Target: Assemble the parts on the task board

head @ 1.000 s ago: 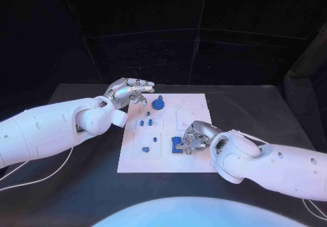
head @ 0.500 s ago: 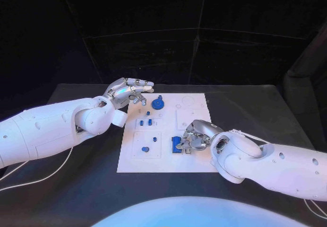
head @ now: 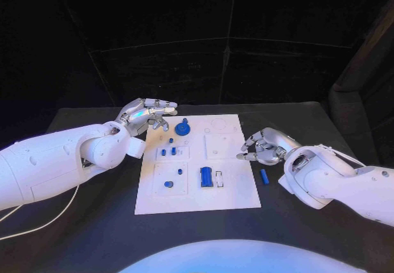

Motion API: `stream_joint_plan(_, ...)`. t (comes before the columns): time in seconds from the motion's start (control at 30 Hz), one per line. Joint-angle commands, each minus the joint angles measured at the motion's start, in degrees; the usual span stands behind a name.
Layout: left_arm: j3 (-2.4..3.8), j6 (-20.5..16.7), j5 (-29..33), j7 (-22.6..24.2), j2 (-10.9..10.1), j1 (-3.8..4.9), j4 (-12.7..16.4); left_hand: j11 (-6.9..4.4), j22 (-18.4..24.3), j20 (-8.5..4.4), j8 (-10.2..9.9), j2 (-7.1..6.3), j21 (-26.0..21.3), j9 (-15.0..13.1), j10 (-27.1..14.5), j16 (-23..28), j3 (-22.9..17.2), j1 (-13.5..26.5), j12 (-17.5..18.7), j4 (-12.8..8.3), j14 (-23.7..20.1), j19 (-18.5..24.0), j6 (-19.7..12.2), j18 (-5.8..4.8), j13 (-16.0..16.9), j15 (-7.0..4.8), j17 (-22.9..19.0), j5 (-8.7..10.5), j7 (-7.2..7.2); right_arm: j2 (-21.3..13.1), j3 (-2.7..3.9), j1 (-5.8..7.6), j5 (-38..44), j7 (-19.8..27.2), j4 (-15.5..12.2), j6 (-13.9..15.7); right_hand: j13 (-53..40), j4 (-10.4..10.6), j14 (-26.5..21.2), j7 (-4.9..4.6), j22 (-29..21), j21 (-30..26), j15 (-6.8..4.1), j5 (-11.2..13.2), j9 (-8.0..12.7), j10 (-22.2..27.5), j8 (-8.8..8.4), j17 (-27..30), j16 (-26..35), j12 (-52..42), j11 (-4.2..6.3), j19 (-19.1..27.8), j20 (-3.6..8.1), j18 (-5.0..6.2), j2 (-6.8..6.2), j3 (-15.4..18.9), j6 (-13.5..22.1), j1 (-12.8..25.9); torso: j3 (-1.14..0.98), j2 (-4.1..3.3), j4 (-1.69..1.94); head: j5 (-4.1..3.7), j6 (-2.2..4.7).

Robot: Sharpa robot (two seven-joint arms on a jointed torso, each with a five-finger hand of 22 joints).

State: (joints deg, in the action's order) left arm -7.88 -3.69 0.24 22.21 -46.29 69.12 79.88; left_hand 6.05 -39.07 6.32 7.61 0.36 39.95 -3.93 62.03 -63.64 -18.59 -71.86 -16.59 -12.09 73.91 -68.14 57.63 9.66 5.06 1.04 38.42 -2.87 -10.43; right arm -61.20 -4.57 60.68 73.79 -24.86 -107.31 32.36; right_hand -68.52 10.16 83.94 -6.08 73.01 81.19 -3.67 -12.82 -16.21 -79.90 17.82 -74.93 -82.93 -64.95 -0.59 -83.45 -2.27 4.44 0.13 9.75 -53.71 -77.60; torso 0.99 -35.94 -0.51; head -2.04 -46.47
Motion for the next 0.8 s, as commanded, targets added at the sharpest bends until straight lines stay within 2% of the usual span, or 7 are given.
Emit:
stream_joint_plan(0.03, 0.02, 0.52, 0.16, 0.25, 0.09, 0.07, -0.02, -0.03, 0.06, 0.42, 0.21, 0.22, -0.36, -0.02, -0.31, -0.2, 0.19, 0.24, -0.4, -0.02, -0.57, 0.04, -0.35, 0.77, 0.06, 0.03, -0.05, 0.04, -0.05, -2.0, 0.08, 1.12, -5.35, 4.81, 0.68, -0.53, -0.16, -0.42, 3.68, 0.08, 0.16, 0.38, 0.5, -0.23, 0.34, 0.06, -0.61, -1.99, -0.41, -0.19, -0.48, -0.08, -0.51, -1.07, 0.26, 0.05, 0.37, -0.49, -0.05, 0.13, -0.61, -1.04, 0.3)
stream_joint_plan(0.13, -0.01, 0.53, 0.16, 0.25, 0.25, 0.07, -0.09, -0.03, 0.06, 0.42, 0.21, 0.22, -0.36, -0.02, -0.31, -0.2, 0.19, 0.24, -0.4, -0.02, -0.57, 0.04, -0.35, 0.77, 0.06, 0.03, -0.05, 0.04, -0.05, -4.09, 0.12, 2.08, -6.04, 4.87, 1.82, -2.51, -0.39, -0.72, 3.74, 0.04, 0.52, 0.58, 0.57, -0.65, 0.64, -0.1, -1.04, -2.34, -0.59, -0.4, -0.5, -0.21, -0.63, -1.12, 0.65, 0.09, -0.16, -0.91, -0.1, 0.18, -0.82, -1.77, 0.34)
stream_joint_plan(0.3, -0.05, 0.61, 0.16, 0.25, 0.45, 0.06, -0.09, -0.03, 0.06, 0.42, 0.21, 0.22, -0.36, -0.02, -0.31, -0.2, 0.19, 0.24, -0.4, -0.02, -0.57, 0.04, -0.35, 0.77, 0.06, 0.03, -0.05, 0.04, -0.05, -6.42, 0.14, 2.84, -4.49, 2.66, 3.12, -8.04, -0.46, -1.03, 3.72, 0.25, 0.64, 0.65, 0.49, -2.79, 1.0, -0.19, -1.4, -2.34, -0.57, -0.33, -0.35, -0.23, -0.66, -1.12, 0.79, 0.49, -1.73, -1.21, -0.06, 0.14, -0.64, -3.15, 0.34)
stream_joint_plan(0.33, -0.06, 0.62, 0.16, 0.26, 0.47, 0.06, -0.1, -0.03, 0.06, 0.42, 0.21, 0.22, -0.36, -0.02, -0.31, -0.2, 0.19, 0.24, -0.4, -0.02, -0.57, 0.04, -0.35, 0.77, 0.06, 0.03, -0.05, 0.04, -0.05, -6.73, 0.14, 2.92, -3.57, 1.76, 3.16, -9.52, -0.38, -1.03, 3.7, 0.33, 0.65, 0.65, 0.45, -3.0, 1.08, -0.16, -1.46, -2.29, -0.54, -0.19, -0.29, -0.22, -0.66, -1.12, 0.74, 0.69, -2.15, -1.14, -0.14, 0.1, -0.65, -3.37, 0.32)
stream_joint_plan(0.5, -0.09, 0.6, 0.16, 0.25, 0.46, 0.04, -0.11, -0.03, 0.06, 0.42, 0.21, 0.22, -0.36, -0.02, -0.31, -0.2, 0.19, 0.24, -0.4, -0.02, -0.57, 0.04, -0.35, 0.77, 0.06, 0.03, -0.05, 0.04, -0.05, -7.19, 0.1, 3.05, -0.1, -1.53, 2.98, -14.38, -0.2, -0.83, 3.62, 0.55, 0.58, 0.61, 0.32, -3.91, 1.37, -0.12, -1.77, -2.01, -0.35, 0.18, -0.12, -0.16, -0.61, -1.1, 0.45, 1.55, -3.27, -0.64, -0.24, 0.04, -0.73, -3.92, 0.32)
stream_joint_plan(0.6, -0.1, 0.6, 0.16, 0.26, 0.44, 0.03, -0.11, -0.03, 0.06, 0.42, 0.21, 0.22, -0.36, -0.02, -0.31, -0.2, 0.19, 0.24, -0.4, -0.02, -0.57, 0.04, -0.35, 0.77, 0.06, 0.03, -0.05, 0.04, -0.05, -7.14, 0.08, 3.05, 1.17, -2.66, 2.76, -15.73, -0.14, -0.64, 3.6, 0.62, 0.52, 0.57, 0.28, -4.11, 1.47, -0.11, -1.9, -1.97, -0.31, 0.32, -0.07, -0.12, -0.58, -1.09, 0.34, 1.95, -3.61, -0.29, -0.17, 0.09, -0.89, -4.08, 0.37)
stream_joint_plan(0.8, -0.11, 0.62, 0.16, 0.3, 0.37, -0.02, -0.08, -0.02, 0.09, 0.44, 0.28, 0.19, -0.41, -0.02, -0.4, -0.2, 0.27, 0.27, -0.54, 0.0, -0.63, 0.04, -0.4, 0.77, 0.09, 0.04, -0.16, 0.04, -0.05, -6.9, -0.01, 2.86, 4.48, -5.2, 2.06, -17.31, -0.11, -0.14, 3.58, 0.69, 0.44, 0.51, 0.23, -4.64, 1.71, -0.12, -2.3, -1.89, -0.23, 0.48, -0.02, -0.07, -0.53, -1.07, 0.05, 2.84, -3.91, 0.47, -0.11, 0.21, -0.86, -4.34, 0.14)
